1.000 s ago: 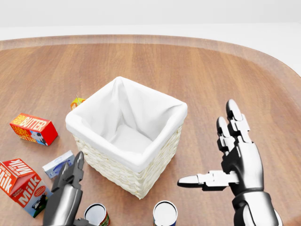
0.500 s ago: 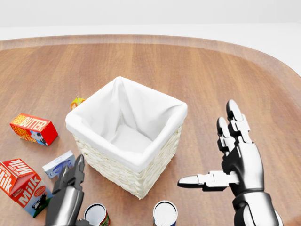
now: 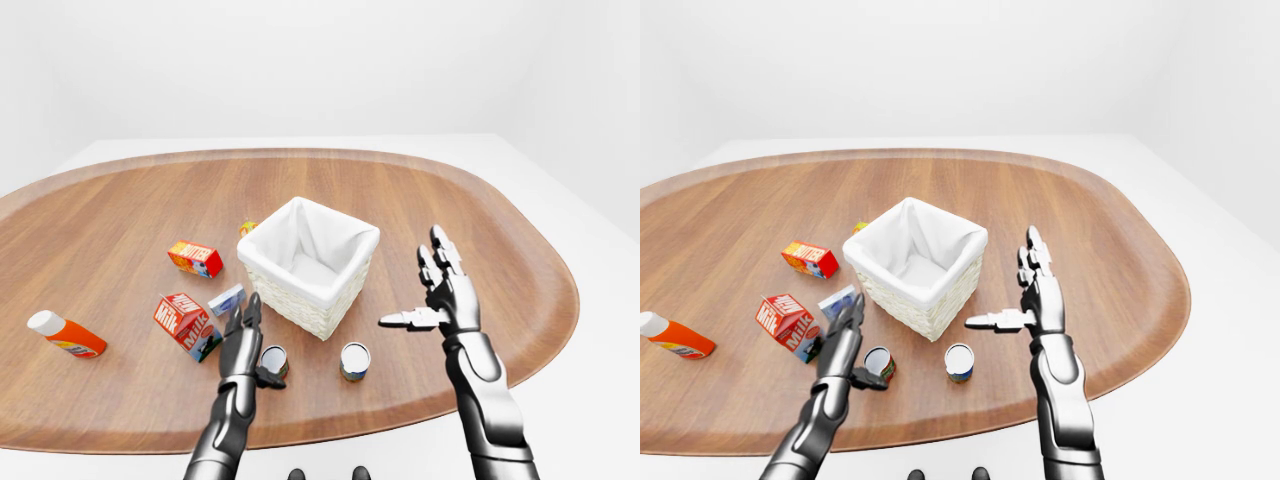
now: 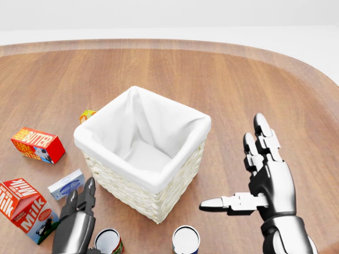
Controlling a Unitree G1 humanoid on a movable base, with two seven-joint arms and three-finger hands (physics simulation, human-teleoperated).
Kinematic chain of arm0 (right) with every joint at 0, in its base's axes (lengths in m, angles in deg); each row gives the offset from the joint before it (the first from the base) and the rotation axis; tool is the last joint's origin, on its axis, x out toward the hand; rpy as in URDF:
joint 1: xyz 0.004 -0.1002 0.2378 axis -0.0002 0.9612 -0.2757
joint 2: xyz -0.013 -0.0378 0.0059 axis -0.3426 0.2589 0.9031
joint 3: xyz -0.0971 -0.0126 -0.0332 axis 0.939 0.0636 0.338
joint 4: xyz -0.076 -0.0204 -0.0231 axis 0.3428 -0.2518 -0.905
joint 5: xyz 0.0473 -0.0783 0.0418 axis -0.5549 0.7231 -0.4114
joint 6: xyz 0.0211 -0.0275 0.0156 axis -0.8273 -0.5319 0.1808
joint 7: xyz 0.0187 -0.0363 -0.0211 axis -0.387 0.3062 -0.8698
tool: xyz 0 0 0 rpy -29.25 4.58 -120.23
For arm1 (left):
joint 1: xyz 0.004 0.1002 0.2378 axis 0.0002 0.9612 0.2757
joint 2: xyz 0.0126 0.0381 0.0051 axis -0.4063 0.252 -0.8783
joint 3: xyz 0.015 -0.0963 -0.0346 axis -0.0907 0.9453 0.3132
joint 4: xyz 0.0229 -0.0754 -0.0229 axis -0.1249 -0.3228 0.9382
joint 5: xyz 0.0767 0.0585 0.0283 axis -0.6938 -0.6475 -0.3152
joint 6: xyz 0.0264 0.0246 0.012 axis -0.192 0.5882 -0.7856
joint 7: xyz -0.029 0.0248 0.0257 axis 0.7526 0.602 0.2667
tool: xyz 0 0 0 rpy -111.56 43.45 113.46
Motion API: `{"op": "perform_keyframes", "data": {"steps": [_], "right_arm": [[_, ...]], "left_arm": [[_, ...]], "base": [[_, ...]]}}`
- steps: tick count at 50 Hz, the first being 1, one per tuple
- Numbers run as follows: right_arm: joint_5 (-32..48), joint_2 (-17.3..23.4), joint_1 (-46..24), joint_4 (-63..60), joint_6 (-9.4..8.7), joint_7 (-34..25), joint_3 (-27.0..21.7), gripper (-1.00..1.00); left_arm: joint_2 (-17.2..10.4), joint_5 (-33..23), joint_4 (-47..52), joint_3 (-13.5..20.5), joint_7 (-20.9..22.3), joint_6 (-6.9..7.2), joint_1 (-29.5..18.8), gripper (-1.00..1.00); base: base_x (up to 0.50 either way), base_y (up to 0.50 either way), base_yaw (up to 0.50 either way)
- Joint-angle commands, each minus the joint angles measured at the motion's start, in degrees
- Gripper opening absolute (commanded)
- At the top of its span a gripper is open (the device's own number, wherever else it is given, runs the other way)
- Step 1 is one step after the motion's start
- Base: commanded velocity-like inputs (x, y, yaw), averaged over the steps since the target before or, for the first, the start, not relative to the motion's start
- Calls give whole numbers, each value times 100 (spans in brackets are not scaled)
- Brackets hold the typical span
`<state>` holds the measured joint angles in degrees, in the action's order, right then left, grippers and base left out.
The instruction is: Pick up the tomato sauce, and put it in the basket.
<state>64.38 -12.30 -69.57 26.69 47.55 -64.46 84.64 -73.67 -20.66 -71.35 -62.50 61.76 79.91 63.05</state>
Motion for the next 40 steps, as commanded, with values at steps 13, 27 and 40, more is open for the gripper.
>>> {"op": "perform_keyframes", "data": {"steps": [13,27,40], "right_arm": [[9,-17,32,54,0,-19,30,100],[-3,-20,44,0,0,-12,43,100],[-3,-17,-12,95,0,-7,42,100]], "left_arm": [[21,-68,-435,-75,-254,0,-116,100],[35,-109,-804,-117,-434,0,-263,100],[56,-114,-446,-132,-289,0,-58,100]], "base": [[0,0,0],[0,0,0],[0,0,0]]}}
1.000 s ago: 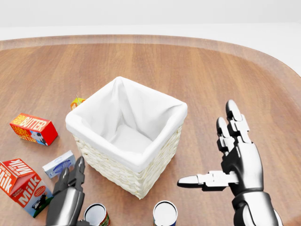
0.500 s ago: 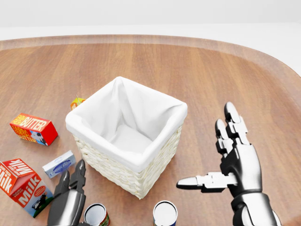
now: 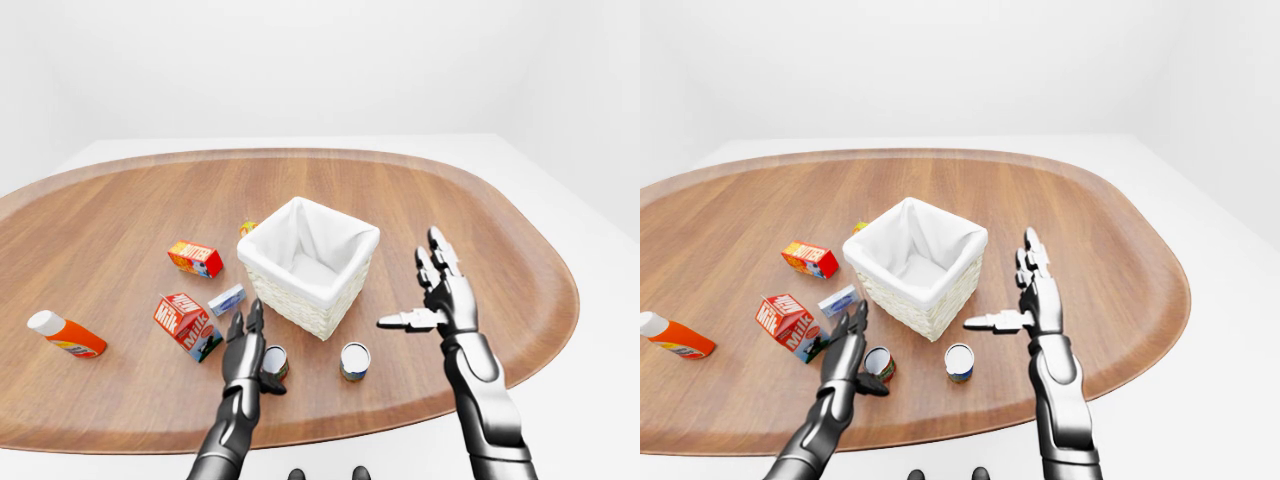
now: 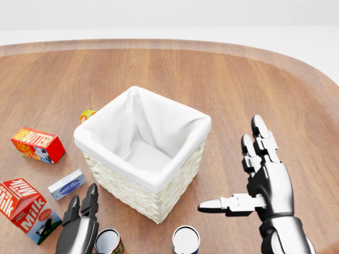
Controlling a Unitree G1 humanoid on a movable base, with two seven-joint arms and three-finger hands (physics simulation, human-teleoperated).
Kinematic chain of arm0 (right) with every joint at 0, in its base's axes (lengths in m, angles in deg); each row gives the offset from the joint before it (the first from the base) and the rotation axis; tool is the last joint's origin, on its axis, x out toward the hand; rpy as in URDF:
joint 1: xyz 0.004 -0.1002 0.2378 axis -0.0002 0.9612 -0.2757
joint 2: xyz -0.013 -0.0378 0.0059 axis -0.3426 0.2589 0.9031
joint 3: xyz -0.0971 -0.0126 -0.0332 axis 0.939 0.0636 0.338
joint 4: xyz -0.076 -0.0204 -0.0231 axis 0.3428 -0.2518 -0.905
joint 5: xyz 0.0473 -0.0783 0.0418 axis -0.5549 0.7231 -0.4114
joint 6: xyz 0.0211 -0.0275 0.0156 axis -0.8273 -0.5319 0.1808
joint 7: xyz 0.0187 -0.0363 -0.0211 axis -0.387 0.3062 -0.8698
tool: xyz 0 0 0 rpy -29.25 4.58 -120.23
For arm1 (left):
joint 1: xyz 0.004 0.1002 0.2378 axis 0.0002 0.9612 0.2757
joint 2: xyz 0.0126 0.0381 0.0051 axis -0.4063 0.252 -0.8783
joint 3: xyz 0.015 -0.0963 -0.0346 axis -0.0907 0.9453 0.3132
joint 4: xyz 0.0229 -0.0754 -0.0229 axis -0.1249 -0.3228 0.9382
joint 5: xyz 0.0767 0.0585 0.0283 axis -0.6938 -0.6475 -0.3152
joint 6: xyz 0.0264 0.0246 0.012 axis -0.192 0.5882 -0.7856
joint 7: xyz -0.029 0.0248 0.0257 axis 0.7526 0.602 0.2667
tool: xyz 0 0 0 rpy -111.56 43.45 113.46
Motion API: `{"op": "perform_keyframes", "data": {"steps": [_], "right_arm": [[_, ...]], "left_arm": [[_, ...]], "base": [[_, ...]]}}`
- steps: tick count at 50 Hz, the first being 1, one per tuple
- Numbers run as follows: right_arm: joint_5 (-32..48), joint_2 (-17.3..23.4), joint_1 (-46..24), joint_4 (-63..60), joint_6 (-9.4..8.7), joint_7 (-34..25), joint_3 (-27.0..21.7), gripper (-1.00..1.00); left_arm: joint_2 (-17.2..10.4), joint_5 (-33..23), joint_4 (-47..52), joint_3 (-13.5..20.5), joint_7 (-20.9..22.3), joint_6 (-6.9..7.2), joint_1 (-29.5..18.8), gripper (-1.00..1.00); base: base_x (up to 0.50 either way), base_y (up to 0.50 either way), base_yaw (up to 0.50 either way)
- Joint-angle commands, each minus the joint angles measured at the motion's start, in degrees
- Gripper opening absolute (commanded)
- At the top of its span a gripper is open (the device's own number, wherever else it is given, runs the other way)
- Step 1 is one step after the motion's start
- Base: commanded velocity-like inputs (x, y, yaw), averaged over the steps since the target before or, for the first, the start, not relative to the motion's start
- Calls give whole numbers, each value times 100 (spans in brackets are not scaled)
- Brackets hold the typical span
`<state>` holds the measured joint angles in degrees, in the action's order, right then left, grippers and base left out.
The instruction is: Pick up the tomato sauce, and put it in the basket.
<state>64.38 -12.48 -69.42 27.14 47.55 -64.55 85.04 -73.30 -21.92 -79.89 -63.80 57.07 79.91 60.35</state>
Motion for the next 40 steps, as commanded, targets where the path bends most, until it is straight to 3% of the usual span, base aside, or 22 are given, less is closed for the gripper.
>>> {"op": "perform_keyframes", "data": {"steps": [1,11,12,14,15,28,40], "right_arm": [[-3,0,-24,51,0,2,4,100],[2,2,-46,126,0,5,11,100],[1,2,-46,126,0,5,11,100],[1,2,-38,111,0,6,14,100],[-2,2,-20,76,0,4,16,100],[-28,-5,36,-46,0,-3,7,100],[-29,-6,30,-65,0,7,2,100]], "left_arm": [[22,25,528,6,239,0,264,100],[36,57,1005,0,476,0,487,100],[37,57,1027,0,485,0,498,53],[42,66,1160,4,550,0,560,-89],[48,76,1360,7,638,0,655,-100],[45,76,1202,10,574,0,554,-100],[-6,-15,-480,-16,-223,0,-266,-100]], "base": [[0,0,0],[0,0,0],[0,0,0],[0,0,0],[0,0,0],[0,0,0],[0,0,0]]}}
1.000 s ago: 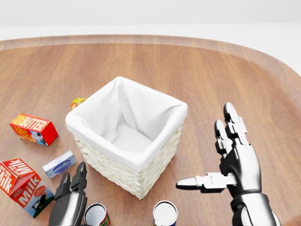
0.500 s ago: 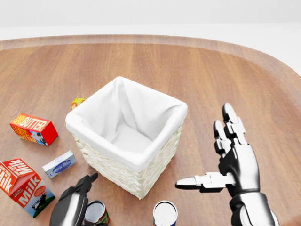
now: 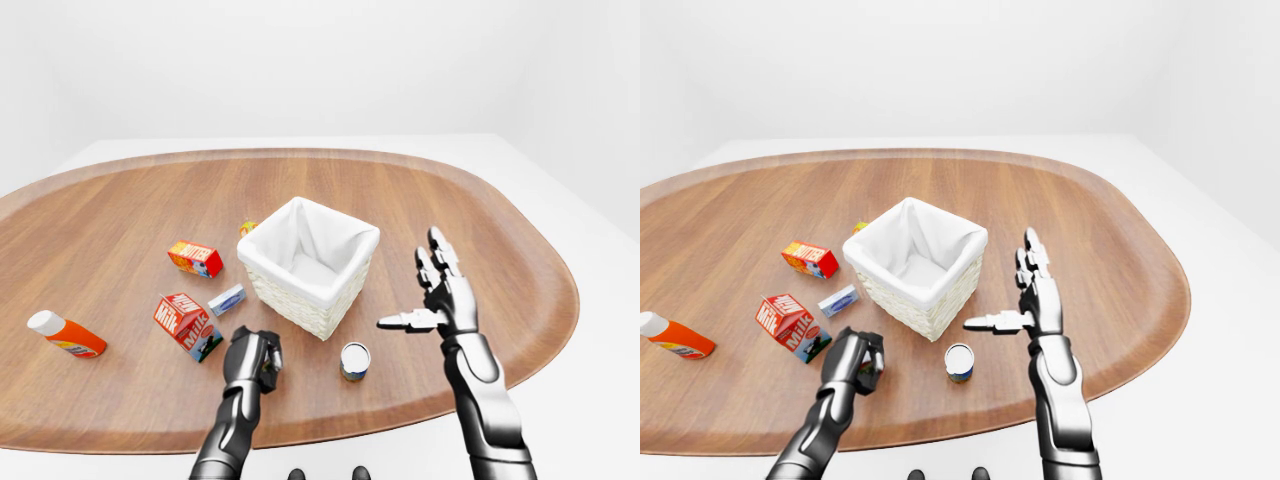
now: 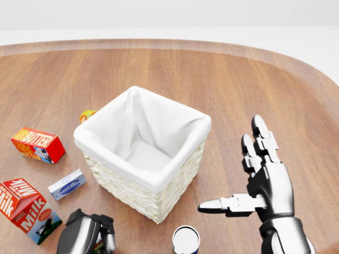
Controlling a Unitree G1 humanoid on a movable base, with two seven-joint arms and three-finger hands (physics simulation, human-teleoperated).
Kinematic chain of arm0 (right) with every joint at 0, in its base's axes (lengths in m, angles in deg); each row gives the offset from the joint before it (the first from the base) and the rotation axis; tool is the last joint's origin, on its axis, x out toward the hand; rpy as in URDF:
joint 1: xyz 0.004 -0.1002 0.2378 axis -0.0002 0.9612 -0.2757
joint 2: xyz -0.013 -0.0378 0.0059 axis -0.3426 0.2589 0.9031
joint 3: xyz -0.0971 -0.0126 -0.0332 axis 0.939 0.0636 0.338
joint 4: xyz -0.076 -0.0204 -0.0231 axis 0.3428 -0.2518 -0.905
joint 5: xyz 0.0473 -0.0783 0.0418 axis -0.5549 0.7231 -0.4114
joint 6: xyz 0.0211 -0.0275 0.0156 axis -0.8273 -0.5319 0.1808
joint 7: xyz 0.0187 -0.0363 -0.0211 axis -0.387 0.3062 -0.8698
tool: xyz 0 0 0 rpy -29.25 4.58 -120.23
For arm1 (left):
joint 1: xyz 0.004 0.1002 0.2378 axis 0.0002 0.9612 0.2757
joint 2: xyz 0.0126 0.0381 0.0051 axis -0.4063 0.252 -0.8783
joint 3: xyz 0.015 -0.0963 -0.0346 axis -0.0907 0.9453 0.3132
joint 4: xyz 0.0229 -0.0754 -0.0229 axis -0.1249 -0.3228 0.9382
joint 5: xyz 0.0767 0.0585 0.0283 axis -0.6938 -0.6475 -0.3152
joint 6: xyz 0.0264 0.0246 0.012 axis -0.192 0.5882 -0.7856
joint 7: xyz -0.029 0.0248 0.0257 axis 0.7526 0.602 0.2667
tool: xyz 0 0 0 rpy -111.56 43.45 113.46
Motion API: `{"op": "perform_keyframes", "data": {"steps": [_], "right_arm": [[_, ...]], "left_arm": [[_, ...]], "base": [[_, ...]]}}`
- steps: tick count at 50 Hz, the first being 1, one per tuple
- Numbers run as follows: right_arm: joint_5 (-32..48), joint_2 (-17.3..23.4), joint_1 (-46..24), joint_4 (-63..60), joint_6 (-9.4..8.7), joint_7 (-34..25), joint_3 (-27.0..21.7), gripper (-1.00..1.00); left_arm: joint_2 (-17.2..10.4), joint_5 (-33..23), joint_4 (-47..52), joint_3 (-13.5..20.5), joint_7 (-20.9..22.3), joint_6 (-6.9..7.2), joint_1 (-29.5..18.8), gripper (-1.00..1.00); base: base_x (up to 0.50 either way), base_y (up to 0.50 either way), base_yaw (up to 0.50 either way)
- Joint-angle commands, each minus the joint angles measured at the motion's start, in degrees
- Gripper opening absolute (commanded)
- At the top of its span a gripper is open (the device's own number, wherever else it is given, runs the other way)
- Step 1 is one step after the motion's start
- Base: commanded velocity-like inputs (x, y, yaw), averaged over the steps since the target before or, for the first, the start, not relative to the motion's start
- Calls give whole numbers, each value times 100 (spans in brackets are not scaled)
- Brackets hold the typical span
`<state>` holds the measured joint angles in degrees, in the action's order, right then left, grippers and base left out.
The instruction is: Pick up the tomato sauce, and put it in the basket.
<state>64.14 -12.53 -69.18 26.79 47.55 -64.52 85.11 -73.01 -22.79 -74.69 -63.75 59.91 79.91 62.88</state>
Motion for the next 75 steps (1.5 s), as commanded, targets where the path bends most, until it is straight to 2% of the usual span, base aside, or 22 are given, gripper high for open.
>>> {"op": "perform_keyframes", "data": {"steps": [1,6,8,13,25,29,45,59,70,75], "right_arm": [[-6,-1,6,-26,0,3,-6,100],[1,-3,9,13,0,-1,-2,100],[-2,-1,4,22,0,-2,-6,100],[1,1,-15,48,0,5,-3,100],[-4,3,-19,73,0,10,-12,100],[1,4,-24,101,0,17,-14,100],[-4,13,-54,108,0,36,-29,100],[-11,21,-68,113,0,45,-44,100],[-8,18,-49,110,0,42,-43,100],[-8,16,-46,111,0,41,-41,100]], "left_arm": [[-38,79,-974,-15,-492,0,-511,-100],[-56,166,-609,52,-298,0,-409,-100],[-35,285,336,118,180,0,-39,-100],[26,459,1738,192,874,0,453,-100],[126,715,3598,248,1807,0,1031,-100],[154,793,4122,260,2057,0,1166,-100],[207,1022,5167,325,2574,0,1345,-100],[246,1186,5758,341,2845,227,1453,-100],[274,1291,6237,363,3070,491,1461,-100],[295,1326,6496,365,3201,680,1426,-100]], "base": [[0,0,0],[0,0,0],[0,0,0],[0,0,0],[0,0,0],[0,0,0],[0,0,0],[0,0,0],[0,0,0],[0,0,0]]}}
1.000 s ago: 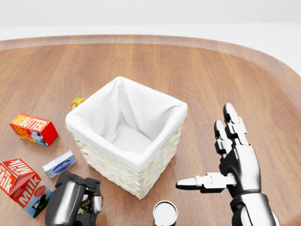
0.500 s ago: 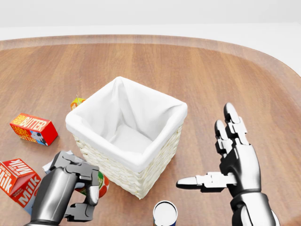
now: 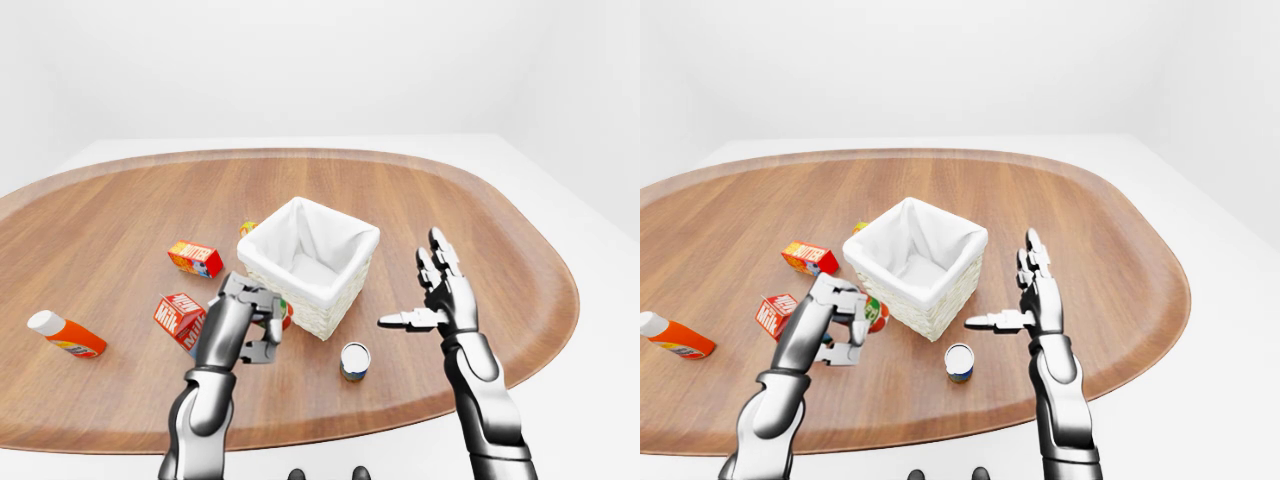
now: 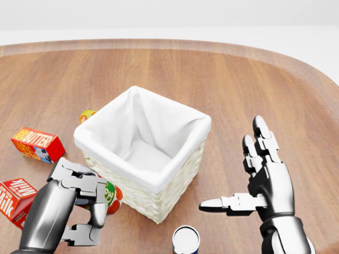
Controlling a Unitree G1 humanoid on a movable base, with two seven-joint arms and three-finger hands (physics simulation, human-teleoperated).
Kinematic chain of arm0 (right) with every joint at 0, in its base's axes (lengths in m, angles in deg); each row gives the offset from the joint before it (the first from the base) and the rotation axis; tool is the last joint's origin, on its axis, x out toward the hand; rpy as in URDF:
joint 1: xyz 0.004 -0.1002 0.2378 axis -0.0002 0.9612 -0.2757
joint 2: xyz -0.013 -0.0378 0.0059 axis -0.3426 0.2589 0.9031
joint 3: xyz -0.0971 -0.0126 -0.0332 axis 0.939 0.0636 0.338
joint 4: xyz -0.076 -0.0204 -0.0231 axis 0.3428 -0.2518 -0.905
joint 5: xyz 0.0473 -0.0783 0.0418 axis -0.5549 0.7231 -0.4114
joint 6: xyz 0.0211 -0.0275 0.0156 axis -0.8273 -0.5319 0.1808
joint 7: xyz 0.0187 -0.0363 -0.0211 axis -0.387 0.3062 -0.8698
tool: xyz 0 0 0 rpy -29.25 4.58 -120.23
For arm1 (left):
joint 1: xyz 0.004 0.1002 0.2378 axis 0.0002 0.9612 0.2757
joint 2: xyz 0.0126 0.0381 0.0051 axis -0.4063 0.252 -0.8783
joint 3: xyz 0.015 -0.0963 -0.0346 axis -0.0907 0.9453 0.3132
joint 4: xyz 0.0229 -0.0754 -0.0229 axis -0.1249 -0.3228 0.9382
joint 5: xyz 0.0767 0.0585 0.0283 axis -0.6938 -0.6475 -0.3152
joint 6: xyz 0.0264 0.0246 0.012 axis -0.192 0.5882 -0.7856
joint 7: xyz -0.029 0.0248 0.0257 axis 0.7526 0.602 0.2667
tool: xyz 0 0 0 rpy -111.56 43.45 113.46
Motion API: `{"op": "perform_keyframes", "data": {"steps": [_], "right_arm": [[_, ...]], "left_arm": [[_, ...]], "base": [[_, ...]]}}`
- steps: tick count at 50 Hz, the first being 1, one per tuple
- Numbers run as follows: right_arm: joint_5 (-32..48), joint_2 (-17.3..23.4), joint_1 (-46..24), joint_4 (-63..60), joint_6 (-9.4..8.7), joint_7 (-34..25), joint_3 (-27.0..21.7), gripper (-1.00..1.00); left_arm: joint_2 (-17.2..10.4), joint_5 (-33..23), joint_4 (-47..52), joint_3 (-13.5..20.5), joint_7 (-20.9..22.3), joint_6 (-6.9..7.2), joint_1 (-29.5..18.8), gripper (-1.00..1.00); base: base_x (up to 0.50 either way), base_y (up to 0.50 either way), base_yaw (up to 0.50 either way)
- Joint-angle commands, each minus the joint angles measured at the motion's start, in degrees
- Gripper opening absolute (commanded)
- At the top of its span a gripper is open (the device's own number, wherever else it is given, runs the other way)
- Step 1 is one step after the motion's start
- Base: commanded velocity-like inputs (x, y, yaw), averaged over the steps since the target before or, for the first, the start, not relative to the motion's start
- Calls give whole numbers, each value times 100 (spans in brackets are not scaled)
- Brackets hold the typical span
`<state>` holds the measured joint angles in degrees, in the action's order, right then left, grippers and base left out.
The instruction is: Pick up the tomato sauce, and put it in the basket.
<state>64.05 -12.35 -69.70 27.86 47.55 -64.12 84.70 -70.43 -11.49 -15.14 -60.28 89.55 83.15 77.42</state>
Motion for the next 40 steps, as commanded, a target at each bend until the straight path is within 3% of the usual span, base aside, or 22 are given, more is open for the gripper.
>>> {"op": "perform_keyframes", "data": {"steps": [1,7,23,33,40], "right_arm": [[1,-1,8,-2,0,0,0,100],[0,0,-2,3,0,3,-2,100],[-13,10,-56,47,0,17,-12,100],[-26,13,-49,29,0,17,-22,100],[-34,21,-83,93,0,19,-35,100]], "left_arm": [[35,196,582,18,255,387,-43,-100],[52,204,868,9,406,670,-199,-100],[61,115,1620,-23,890,676,-791,-100],[54,92,1461,-59,859,676,-1039,-100],[-11,85,739,2,731,676,-1818,-100]], "base": [[0,0,0],[0,0,0],[0,0,0],[0,0,0],[0,0,0]]}}
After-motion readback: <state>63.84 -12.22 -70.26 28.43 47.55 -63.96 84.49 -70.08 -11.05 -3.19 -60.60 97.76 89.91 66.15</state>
